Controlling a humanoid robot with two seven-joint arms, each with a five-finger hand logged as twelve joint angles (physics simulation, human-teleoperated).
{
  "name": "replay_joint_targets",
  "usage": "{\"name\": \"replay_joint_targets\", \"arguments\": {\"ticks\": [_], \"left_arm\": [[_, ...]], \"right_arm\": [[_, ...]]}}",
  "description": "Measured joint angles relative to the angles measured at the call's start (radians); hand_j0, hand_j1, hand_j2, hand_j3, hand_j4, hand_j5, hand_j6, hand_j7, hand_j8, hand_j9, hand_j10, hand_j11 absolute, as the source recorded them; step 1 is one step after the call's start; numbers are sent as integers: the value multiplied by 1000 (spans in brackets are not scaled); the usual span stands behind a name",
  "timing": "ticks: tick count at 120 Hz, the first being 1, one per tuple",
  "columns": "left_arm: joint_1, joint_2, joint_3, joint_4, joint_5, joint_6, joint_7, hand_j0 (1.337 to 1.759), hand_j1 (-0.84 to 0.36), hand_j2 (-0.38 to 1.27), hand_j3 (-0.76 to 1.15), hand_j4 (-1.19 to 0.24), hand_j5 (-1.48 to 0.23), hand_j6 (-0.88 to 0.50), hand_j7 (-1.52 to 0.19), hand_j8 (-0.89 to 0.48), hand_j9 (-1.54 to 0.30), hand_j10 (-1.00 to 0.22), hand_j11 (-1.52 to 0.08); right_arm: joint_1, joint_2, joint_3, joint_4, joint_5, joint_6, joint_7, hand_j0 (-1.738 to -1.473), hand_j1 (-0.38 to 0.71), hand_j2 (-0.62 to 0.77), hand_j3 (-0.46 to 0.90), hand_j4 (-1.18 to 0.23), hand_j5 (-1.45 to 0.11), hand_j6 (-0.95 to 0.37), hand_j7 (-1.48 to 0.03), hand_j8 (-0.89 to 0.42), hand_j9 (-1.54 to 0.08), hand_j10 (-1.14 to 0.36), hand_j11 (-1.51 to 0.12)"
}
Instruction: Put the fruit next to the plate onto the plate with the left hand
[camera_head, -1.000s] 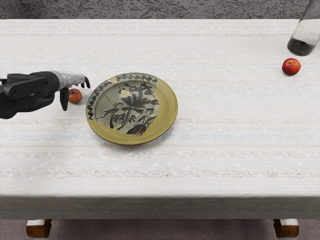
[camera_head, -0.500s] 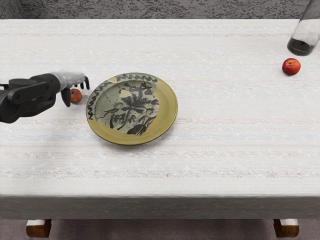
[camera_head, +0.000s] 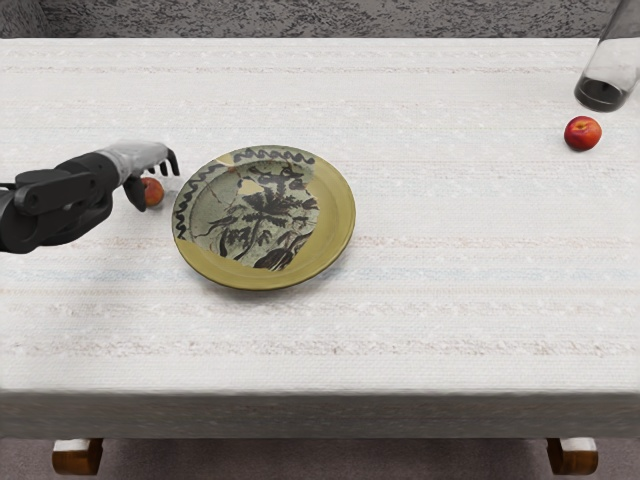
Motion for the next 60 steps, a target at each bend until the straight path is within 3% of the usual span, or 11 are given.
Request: {"name": "replay_joint_targets", "arguments": {"ticks": [24, 29, 36, 60], "left_arm": [[13, -14, 0, 13, -17, 4, -1, 1656, -161, 109, 1, -433, -566, -433, -565, -433, -565, -433, -566], [17, -15, -1, 14, -18, 5, -1, 1662, -173, -11, 242, -435, -564, -435, -564, -435, -564, -435, -564], [21, -15, 0, 15, -23, 5, -1, 1662, -200, -83, 417, -441, -565, -441, -564, -442, -564, -441, -563], [25, -15, 0, 16, -30, 5, -1, 1664, -322, 23, 639, -559, -724, -531, -656, -464, -722, -561, -720]], "right_arm": [[0, 0, 0, 0, 0, 0, 0, -1658, -310, -7, 0, -33, -43, -33, -43, -33, -43, -33, -43], [0, 0, 0, 0, 0, 0, 0, -1658, -310, -7, 0, -33, -43, -33, -43, -33, -43, -33, -43], [0, 0, 0, 0, 0, 0, 0, -1658, -310, -7, 0, -33, -43, -33, -43, -33, -43, -33, -43], [0, 0, 0, 0, 0, 0, 0, -1658, -310, -7, 0, -33, -43, -33, -43, -33, -43, -33, -43]]}}
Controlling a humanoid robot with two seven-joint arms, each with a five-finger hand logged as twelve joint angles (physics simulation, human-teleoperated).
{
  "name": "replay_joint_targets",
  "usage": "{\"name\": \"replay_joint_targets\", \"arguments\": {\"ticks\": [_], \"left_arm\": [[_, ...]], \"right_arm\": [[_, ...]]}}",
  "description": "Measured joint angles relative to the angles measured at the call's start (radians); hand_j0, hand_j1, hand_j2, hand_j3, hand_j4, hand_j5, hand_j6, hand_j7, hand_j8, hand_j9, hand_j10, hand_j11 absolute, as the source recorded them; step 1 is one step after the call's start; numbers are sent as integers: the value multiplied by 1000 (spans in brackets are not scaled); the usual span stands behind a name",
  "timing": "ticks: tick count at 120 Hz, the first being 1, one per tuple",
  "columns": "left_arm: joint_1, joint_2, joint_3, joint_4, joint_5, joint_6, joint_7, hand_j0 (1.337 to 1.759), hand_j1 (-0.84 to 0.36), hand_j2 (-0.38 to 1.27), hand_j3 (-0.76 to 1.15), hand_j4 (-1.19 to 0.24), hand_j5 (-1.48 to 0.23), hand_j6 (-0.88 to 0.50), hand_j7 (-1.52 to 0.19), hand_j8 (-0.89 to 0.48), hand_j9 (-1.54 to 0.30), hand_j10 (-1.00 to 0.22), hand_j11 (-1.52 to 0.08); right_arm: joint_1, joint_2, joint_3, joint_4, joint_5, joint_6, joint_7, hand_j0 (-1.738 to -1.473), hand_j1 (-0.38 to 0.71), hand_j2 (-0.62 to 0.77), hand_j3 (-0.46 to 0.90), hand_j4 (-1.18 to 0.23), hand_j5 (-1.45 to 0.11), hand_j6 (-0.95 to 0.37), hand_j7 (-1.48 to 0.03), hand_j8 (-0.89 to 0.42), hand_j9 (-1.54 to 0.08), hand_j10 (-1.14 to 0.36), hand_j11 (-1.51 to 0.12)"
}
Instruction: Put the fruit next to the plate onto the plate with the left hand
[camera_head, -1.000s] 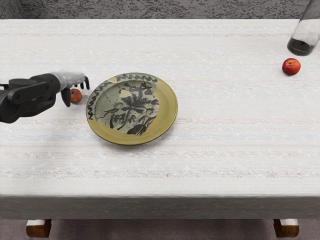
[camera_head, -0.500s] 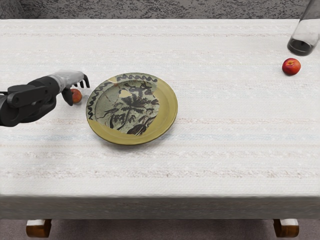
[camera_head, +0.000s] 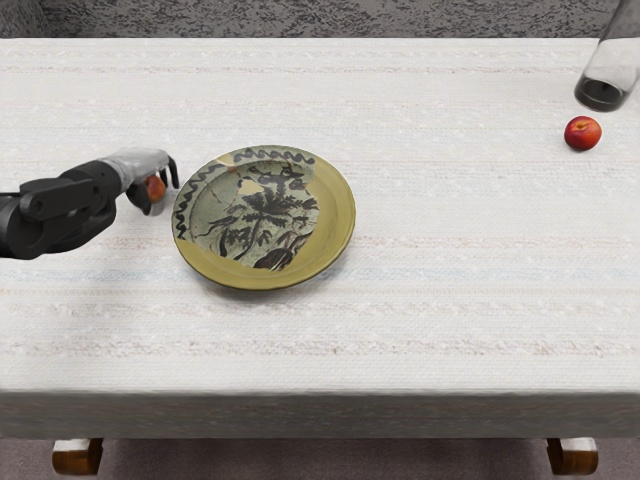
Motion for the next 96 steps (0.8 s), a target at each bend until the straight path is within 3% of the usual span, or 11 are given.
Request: {"name": "replay_joint_targets", "arguments": {"ticks": [8, 27, 40, 58, 59, 63, 64, 87, 94, 96], "left_arm": [[0, 0, 0, 0, -1, -1, -1, 1661, -356, 79, 663, -618, -819, -483, -743, -406, -817, -585, -816], [0, 0, -1, -1, -12, 24, -2, 1656, -369, 226, 466, -735, -1024, -389, -977, -321, -1018, -545, -1020], [3, 0, -2, 3, -16, 43, -3, 1652, -336, 320, 267, -779, -1092, -429, -1060, -368, -1100, -619, -1103], [2, 0, -1, 18, -22, 49, -3, 1650, -327, 432, 128, -790, -1187, -421, -1142, -383, -1153, -665, -1151], [2, 0, -1, 19, -22, 49, -3, 1651, -326, 590, 123, -790, -1191, -404, -1146, -365, -1154, -650, -1151], [3, 0, -2, 22, -27, 50, -2, 1651, -349, 567, 104, -798, -1191, -457, -1150, -405, -1155, -694, -1150], [3, 0, -2, 22, -29, 50, -2, 1652, -357, 676, 100, -799, -1194, -451, -1151, -405, -1156, -689, -1149], [10, -6, -4, 28, -45, 56, -1, 1652, -260, 466, 39, -855, -1136, -546, -1127, -489, -1151, -803, -1155], [15, -8, -6, 29, -42, 59, -1, 1662, -208, 238, 260, -887, -1079, -568, -1089, -483, -1143, -808, -1166], [19, -15, -6, 30, -40, 61, -1, 1684, -178, 77, 385, -898, -1059, -571, -1072, -492, -1140, -835, -1173]], "right_arm": [[0, 0, 0, 0, 0, 0, 0, -1658, -310, -7, 0, -33, -43, -33, -43, -33, -43, -33, -43], [0, 0, 0, 0, 0, 0, 0, -1658, -310, -7, 0, -33, -43, -33, -43, -33, -43, -33, -43], [0, 0, 0, 0, 0, 0, 0, -1658, -310, -7, 0, -33, -43, -33, -43, -33, -43, -33, -43], [0, 0, 0, 0, 0, 0, 0, -1658, -310, -7, 0, -33, -43, -33, -43, -33, -43, -33, -43], [0, 0, 0, 0, 0, 0, 0, -1658, -310, -7, 0, -33, -43, -33, -43, -33, -43, -33, -43], [0, 0, 0, 0, 0, 0, 0, -1658, -310, -7, 0, -33, -43, -33, -43, -33, -43, -33, -43], [0, 0, 0, 0, 0, 0, 0, -1658, -310, -7, 0, -33, -43, -33, -43, -33, -43, -33, -43], [0, 0, 0, 0, 0, 0, 0, -1658, -310, -7, 0, -33, -43, -33, -43, -33, -43, -33, -43], [0, 0, 0, 0, 0, 0, 0, -1658, -310, -7, 0, -33, -43, -33, -43, -33, -43, -33, -43], [0, 0, 0, 0, 0, 0, 0, -1658, -310, -7, 0, -33, -43, -33, -43, -33, -43, -33, -43]]}}
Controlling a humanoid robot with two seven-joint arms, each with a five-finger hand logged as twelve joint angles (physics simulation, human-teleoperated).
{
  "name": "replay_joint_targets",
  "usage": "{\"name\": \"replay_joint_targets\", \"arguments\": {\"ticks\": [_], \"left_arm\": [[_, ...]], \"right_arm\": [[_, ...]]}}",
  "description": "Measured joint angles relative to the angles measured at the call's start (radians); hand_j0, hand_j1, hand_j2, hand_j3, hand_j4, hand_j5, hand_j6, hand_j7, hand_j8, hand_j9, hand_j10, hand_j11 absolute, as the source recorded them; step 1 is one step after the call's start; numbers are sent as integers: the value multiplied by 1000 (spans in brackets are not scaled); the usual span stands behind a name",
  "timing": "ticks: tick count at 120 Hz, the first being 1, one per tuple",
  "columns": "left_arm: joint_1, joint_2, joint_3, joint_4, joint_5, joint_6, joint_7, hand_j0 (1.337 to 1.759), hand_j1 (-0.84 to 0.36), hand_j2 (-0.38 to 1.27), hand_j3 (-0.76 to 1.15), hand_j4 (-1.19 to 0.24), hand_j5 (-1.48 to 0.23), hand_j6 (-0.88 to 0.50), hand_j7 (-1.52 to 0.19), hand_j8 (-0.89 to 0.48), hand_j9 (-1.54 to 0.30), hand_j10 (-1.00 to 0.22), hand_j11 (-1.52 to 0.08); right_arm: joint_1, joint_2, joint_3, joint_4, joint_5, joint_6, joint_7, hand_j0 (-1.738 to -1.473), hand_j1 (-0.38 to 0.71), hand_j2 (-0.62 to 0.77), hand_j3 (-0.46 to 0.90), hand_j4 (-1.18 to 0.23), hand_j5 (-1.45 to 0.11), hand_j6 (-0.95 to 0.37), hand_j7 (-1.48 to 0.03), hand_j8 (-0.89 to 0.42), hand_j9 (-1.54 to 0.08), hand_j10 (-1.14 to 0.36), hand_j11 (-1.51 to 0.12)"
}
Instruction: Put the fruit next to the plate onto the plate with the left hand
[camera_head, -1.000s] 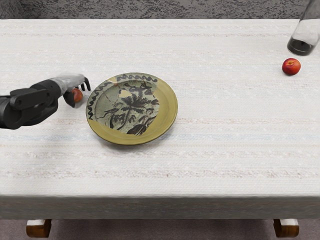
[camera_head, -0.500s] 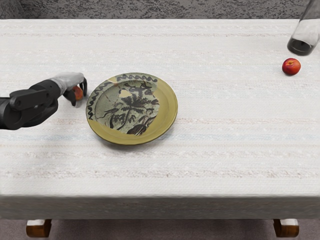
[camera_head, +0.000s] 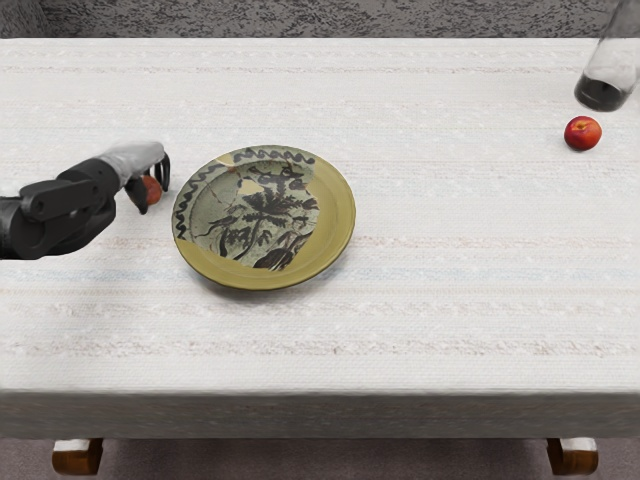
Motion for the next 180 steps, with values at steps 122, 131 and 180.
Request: {"name": "replay_joint_targets", "arguments": {"ticks": [122, 131, 180], "left_arm": [[-256, 373, -325, -254, -295, -724, -1, 1649, -421, 450, 12, -815, -1260, -287, -1198, -234, -1187, -795, -1174], [-278, 374, -321, -304, -328, -749, 0, 1649, -425, 461, 8, -811, -1269, -275, -1204, -237, -1190, -783, -1173], [-372, 246, -240, -479, -350, -781, 2, 1653, -431, 481, 1, -792, -1316, -266, -1207, -219, -1216, -784, -1161]], "right_arm": [[0, 0, 0, 0, 0, 0, 0, -1658, -310, -7, 0, -33, -43, -33, -43, -33, -43, -33, -43], [0, 0, 0, 0, 0, 0, 0, -1658, -310, -7, 0, -33, -43, -33, -43, -33, -43, -33, -43], [0, 0, 0, 0, 0, 0, 0, -1658, -310, -7, 0, -33, -43, -33, -43, -33, -43, -33, -43]]}}
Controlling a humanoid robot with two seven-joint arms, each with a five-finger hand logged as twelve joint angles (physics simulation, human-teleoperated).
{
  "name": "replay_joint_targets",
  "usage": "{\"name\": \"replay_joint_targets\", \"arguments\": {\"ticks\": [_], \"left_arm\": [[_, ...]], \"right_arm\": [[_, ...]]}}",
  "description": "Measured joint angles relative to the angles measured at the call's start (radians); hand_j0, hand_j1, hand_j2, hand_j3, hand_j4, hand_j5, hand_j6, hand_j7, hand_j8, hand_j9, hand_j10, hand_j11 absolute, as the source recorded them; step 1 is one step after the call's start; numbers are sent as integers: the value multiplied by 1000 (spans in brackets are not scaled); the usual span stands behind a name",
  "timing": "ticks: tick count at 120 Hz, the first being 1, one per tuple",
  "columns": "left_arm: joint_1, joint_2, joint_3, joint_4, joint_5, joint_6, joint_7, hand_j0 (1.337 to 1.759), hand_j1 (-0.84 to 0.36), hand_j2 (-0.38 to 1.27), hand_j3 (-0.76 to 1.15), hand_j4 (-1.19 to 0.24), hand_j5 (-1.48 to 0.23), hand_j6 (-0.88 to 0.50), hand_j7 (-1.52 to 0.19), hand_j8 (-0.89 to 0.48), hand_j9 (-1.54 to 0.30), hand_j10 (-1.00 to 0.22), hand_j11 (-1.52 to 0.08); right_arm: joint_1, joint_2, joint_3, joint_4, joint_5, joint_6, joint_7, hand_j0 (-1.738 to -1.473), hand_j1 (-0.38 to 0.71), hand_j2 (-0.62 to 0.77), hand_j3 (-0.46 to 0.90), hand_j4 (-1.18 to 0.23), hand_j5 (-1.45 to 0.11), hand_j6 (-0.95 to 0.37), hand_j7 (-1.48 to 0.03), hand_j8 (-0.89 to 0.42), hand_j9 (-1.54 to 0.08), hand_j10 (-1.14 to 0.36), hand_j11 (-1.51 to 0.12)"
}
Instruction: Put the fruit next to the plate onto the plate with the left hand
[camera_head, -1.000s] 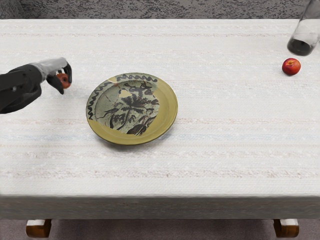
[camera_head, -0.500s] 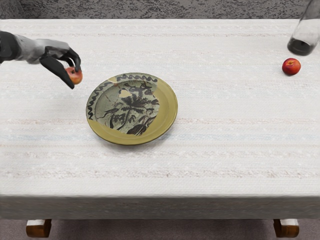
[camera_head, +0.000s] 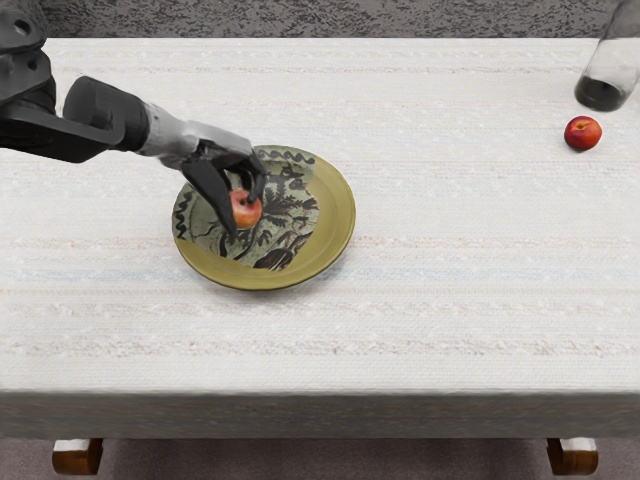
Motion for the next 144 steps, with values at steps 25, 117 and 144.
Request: {"name": "replay_joint_targets", "arguments": {"ticks": [25, 117, 144], "left_arm": [[-3, -28, 14, -11, -1, 45, 2, 1653, -404, 454, 1, -796, -1300, -294, -1212, -223, -1227, -793, -1164], [-71, 308, 92, -339, 19, 512, 0, 1658, -61, 80, 0, -346, -464, -322, -458, -316, -460, -373, -455], [-13, 506, -13, -352, -289, 93, -6, 1658, -7, 65, 0, -301, -394, -293, -392, -291, -393, -310, -391]], "right_arm": [[0, 0, 0, 0, 0, 0, 0, -1658, -310, -7, 0, -33, -43, -33, -43, -33, -43, -33, -43], [0, 0, 0, 0, 0, 0, 0, -1658, -310, -7, 0, -33, -43, -33, -43, -33, -43, -33, -43], [0, 0, 0, 0, 0, 0, 0, -1658, -310, -7, 0, -33, -43, -33, -43, -33, -43, -33, -43]]}}
